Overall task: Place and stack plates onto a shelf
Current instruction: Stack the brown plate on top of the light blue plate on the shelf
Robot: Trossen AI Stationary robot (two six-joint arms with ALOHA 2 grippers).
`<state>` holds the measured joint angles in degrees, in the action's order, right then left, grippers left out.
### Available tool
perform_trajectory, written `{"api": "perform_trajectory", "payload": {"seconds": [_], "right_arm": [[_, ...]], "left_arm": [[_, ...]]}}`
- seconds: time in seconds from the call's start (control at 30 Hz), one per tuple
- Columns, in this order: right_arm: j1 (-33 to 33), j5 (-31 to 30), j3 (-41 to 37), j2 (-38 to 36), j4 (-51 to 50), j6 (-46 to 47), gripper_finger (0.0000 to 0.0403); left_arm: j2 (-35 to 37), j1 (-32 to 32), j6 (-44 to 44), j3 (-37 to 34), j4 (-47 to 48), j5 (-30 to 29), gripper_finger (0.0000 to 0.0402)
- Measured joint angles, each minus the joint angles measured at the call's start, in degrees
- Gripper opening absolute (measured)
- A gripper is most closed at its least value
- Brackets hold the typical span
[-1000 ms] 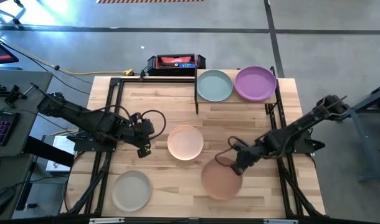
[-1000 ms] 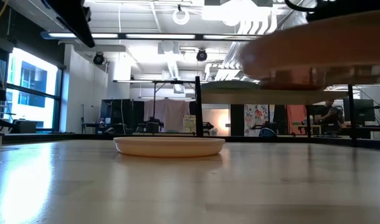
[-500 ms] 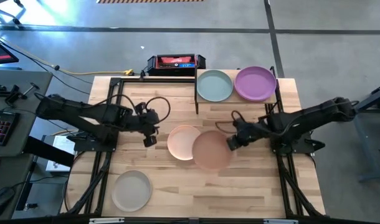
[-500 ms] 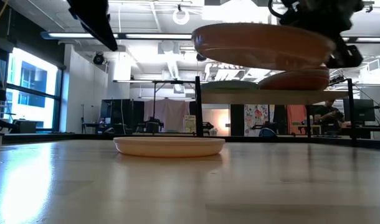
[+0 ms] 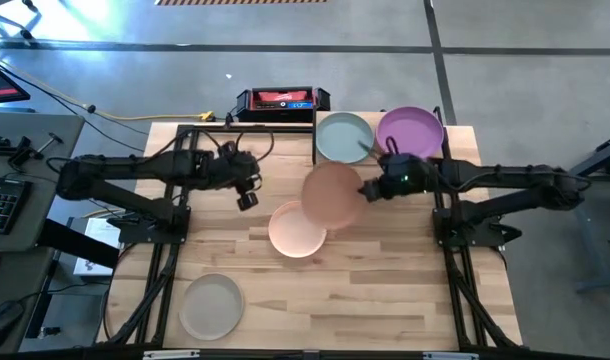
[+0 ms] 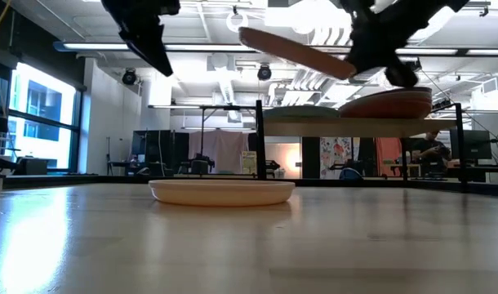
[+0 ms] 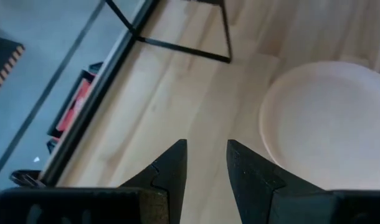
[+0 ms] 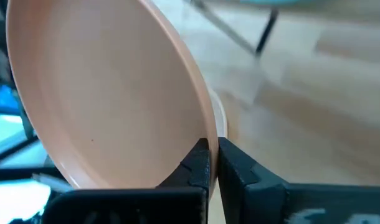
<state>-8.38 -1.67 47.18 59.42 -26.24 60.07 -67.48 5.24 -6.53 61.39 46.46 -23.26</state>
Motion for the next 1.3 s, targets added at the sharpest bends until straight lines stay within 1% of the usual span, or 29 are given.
{"api": "perform_trajectory", "payload": {"seconds": [0.37, 0.5, 0.67, 0.73, 0.87, 1.07, 1.17, 1.3], "right_arm": [[-14.84, 3.72, 0.0, 0.04, 7.71, -8.39, 0.0], [-19.44, 3.86, 0.0, 0.04, 14.37, -11.54, 0.0], [-24.54, 4.28, 0.0, 0.04, 20.01, -14.36, 0.0], [-26.26, 4.4, 0.0, 0.04, 21.86, -15.24, 0.0], [-29.71, 6.82, 0.0, 0.06, 25.37, -16.39, 0.0], [-34.05, 10.65, 0.0, 0.07, 26.79, -16.95, 0.0], [-35.09, 12.34, 0.5, 0.11, 28.16, -19.84, 0.0], [-35.13, 12.68, 5.03, 0.79, 26.23, -26.79, 0.0]], "left_arm": [[0.0, 7.81, 7.1, 0.0, -2.9, -0.01, 0.0102], [0.0, 10.27, 7.22, 0.0, -3.15, -0.01, 0.0102], [0.0, 12.7, 7.22, 0.0, -3.15, -0.01, 0.0102], [0.0, 13.42, 7.23, 0.0, -3.14, -0.01, 0.0102], [0.0, 14.73, 7.22, 0.0, -3.14, -0.03, 0.0102], [0.0, 16.15, 7.22, 0.0, -3.15, 0.08, 0.0102], [0.0, 16.56, 7.22, 0.0, -3.29, 0.08, 0.0102], [0.0, 16.77, 7.22, 0.0, -4.36, 0.13, 0.0102]]}}
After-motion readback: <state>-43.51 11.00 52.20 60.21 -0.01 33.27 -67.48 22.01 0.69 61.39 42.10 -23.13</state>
